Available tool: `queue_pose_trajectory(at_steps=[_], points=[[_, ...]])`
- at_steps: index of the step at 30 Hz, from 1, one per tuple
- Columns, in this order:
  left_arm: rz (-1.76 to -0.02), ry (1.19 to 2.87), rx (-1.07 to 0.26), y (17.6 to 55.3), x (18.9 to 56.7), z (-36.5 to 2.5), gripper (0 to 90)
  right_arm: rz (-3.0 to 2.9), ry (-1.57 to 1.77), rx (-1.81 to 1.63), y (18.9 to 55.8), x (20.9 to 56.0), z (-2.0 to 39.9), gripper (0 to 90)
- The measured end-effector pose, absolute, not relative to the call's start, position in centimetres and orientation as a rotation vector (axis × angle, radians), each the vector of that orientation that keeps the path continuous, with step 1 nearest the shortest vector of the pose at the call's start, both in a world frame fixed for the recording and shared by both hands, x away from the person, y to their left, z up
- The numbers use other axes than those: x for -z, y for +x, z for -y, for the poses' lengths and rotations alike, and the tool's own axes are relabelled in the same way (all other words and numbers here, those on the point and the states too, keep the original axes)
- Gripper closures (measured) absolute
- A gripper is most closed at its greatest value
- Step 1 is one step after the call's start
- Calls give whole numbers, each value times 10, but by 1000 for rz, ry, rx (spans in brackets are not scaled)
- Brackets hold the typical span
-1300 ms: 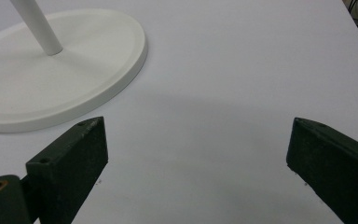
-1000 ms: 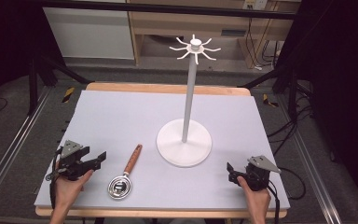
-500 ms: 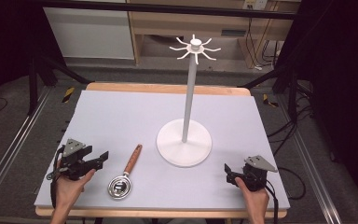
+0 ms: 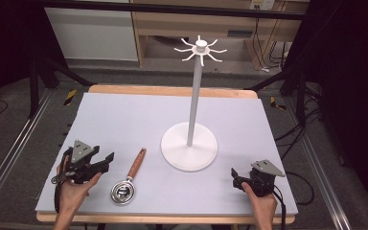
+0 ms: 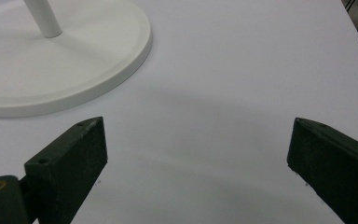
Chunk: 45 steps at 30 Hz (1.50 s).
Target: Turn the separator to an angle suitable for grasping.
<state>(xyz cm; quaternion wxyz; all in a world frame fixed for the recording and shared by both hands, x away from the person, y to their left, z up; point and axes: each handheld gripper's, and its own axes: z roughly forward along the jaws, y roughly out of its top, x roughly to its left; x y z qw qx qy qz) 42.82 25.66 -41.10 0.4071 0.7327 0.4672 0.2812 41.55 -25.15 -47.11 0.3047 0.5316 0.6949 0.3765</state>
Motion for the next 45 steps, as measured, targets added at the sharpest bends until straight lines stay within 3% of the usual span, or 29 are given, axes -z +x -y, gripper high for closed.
queue_pose_trajectory(at_steps=[19, 45], points=[[-1157, 1957, -620, 450, 398, -222, 350, -1851, 1422, -1005, 417, 472, 253, 57], [-1182, 2195, -467, 474, 423, -185, 480, -1872, 1439, -1003, 419, 473, 254, 60]])
